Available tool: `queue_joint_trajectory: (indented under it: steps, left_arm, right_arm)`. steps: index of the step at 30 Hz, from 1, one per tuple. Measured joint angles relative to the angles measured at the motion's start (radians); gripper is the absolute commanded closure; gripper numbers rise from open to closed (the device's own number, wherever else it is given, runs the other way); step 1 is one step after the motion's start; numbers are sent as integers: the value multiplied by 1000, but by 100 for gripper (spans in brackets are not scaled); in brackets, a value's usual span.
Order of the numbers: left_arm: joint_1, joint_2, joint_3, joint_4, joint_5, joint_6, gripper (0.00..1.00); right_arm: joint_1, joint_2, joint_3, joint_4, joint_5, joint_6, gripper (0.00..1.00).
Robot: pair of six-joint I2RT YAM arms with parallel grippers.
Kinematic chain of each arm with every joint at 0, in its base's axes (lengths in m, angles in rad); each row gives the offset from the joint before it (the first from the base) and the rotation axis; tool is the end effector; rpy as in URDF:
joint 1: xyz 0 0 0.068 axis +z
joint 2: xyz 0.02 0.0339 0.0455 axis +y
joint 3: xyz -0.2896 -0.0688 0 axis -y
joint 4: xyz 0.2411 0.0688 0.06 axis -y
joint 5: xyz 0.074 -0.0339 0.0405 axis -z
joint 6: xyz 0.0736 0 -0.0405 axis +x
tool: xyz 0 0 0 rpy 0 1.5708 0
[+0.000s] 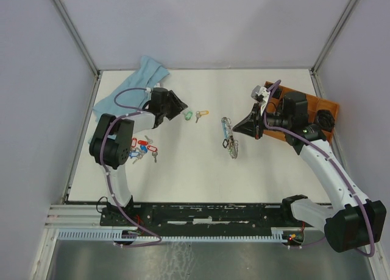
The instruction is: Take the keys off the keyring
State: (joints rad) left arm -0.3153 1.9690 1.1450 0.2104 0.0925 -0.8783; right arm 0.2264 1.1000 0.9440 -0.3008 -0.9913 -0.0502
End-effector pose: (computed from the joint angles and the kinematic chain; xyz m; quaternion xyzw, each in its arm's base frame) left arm 0.4357 -0.1493 0.1595 -0.2259 0.8577 -0.2925 0.3575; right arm 0.2188 0.1136 0.3430 -0.3520 0.7049 0.4431 0.4277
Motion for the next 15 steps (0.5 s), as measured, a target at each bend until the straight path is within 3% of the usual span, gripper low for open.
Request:
queue_joint_trajectory:
  steps: [5,9,12,15]
  left_arm:
    - [0,-175,-132,47,-47,96,26]
    - [0,-436,-371,253,-84,156,0]
    - [0,-572,-539,433,-78,173,0]
    - [2,-612,-659,565,-4,172,4]
  right_arm:
    - [-2,0,0,0,-3,0,99]
    - [-3,-1,0,0,-12,1,97]
    - [-5,-2,0,1,-28,1,95]
    - [-5,-2,0,1,-48,1,94]
